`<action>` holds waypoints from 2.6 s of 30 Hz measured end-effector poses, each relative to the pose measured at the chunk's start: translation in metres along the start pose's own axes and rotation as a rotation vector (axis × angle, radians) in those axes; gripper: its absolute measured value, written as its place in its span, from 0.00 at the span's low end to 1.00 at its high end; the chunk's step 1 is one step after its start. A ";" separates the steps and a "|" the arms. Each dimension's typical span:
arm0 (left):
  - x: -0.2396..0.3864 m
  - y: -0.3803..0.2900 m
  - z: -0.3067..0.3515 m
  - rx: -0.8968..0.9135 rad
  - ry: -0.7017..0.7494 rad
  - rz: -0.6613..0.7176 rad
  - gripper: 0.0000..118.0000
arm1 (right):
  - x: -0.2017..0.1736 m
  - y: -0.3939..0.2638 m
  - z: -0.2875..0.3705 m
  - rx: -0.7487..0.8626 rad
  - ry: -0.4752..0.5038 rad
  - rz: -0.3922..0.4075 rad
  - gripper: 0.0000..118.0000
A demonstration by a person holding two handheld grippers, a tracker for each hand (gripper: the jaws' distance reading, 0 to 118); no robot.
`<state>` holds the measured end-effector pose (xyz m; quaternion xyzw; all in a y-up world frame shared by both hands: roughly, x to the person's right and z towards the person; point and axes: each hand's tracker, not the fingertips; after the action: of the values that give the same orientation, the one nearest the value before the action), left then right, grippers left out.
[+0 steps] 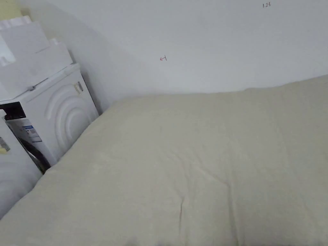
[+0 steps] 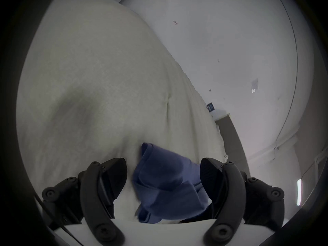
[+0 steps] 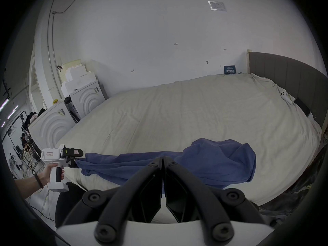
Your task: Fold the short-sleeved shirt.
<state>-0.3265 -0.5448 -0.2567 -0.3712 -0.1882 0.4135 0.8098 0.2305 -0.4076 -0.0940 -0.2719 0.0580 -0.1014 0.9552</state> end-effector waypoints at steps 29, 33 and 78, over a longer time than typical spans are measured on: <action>0.042 0.055 0.072 0.050 0.369 -0.278 0.16 | 0.004 -0.015 -0.016 -0.057 0.022 -0.089 0.01; 0.116 0.028 0.049 0.046 0.330 -0.388 0.16 | 0.006 -0.018 -0.020 -0.059 0.026 -0.107 0.01; 0.131 -0.116 -0.135 -0.228 0.110 -0.326 0.07 | 0.027 -0.028 0.009 -0.075 -0.067 -0.118 0.01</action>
<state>-0.1058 -0.5429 -0.2573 -0.4472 -0.2468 0.2319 0.8279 0.2533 -0.4323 -0.0733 -0.3136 0.0137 -0.1463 0.9381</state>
